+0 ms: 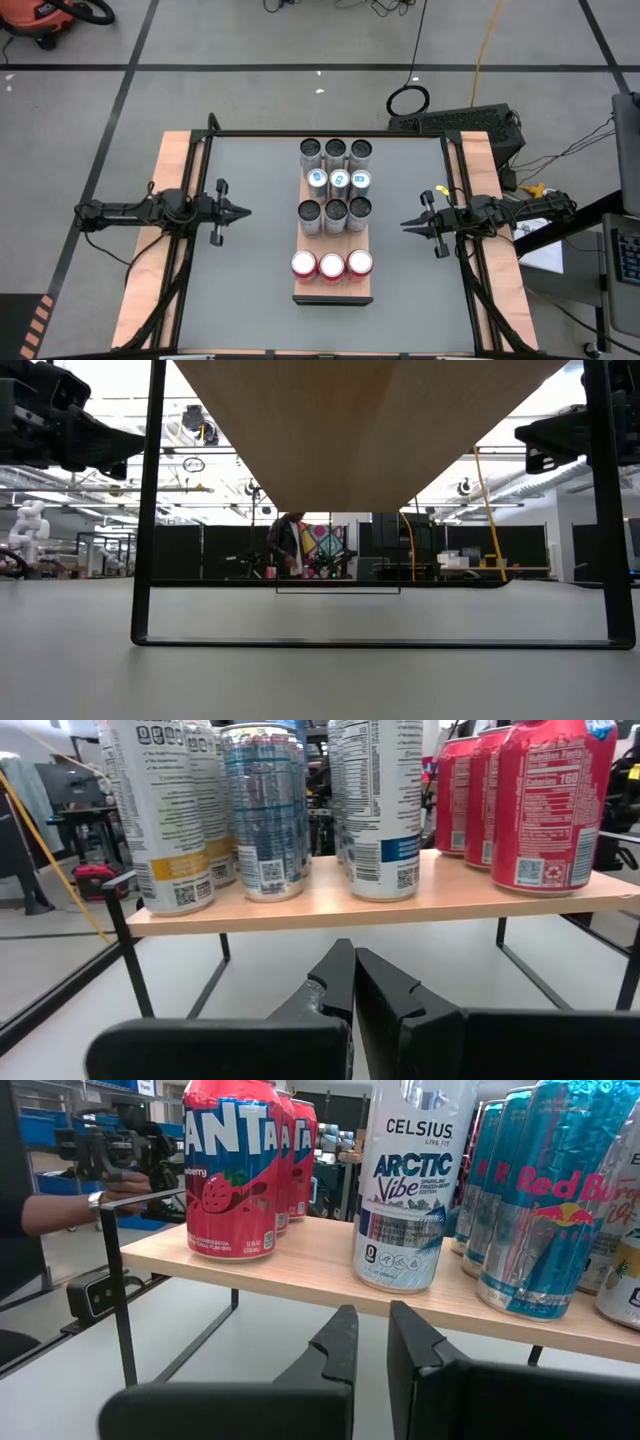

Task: Place canned beverage on shelf
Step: Return to Home Position

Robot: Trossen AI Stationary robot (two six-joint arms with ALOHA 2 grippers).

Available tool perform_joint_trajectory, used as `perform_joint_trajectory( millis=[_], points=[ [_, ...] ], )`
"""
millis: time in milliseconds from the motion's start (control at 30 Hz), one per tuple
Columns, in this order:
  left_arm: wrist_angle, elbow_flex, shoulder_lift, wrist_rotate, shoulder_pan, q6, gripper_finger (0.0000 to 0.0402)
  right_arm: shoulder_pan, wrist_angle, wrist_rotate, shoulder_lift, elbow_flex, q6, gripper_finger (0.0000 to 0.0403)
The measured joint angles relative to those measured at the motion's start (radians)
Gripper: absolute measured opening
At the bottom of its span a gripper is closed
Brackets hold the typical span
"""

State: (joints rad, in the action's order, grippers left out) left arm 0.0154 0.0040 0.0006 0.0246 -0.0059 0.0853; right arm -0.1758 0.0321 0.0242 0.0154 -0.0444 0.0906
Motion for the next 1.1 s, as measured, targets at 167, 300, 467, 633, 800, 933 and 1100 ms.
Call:
perform_joint_trajectory(
  millis=[167, 300, 467, 633, 800, 933, 1100],
  points=[
    [0.0, 0.0, 0.0, -0.02, -0.001, 0.0, 0.0013, 0.0, 0.0, 0.0, 0.0, 0.0, 0.0, 0.0],
    [0.001, 0.0, 0.0, -0.029, -0.001, 0.006, 0.0013, 0.0, 0.0, 0.0, 0.0, 0.0, 0.001, 0.0],
    [0.003, 0.0, 0.0, -0.034, -0.001, 0.006, 0.0013, 0.0, 0.0, -0.001, 0.0, 0.0, -0.001, 0.0],
    [0.003, 0.0, 0.0, -0.034, -0.001, 0.006, 0.0013, 0.0, 0.0, -0.001, 0.0, 0.0, 0.0, 0.0],
    [0.004, 0.0, 0.0, -0.035, -0.001, 0.005, 0.0013, 0.0, 0.001, 0.0, 0.0, 0.0, 0.0, 0.0],
    [0.004, 0.0, 0.0, -0.035, -0.001, 0.003, 0.0013, 0.0, 0.002, -0.029, 0.0, 0.0, 0.014, 0.0],
    [0.004, 0.0, 0.0, -0.036, -0.001, 0.003, 0.0013, 0.001, -0.004, -0.071, 0.0, 0.0, 0.01, 0.0]
  ],
)
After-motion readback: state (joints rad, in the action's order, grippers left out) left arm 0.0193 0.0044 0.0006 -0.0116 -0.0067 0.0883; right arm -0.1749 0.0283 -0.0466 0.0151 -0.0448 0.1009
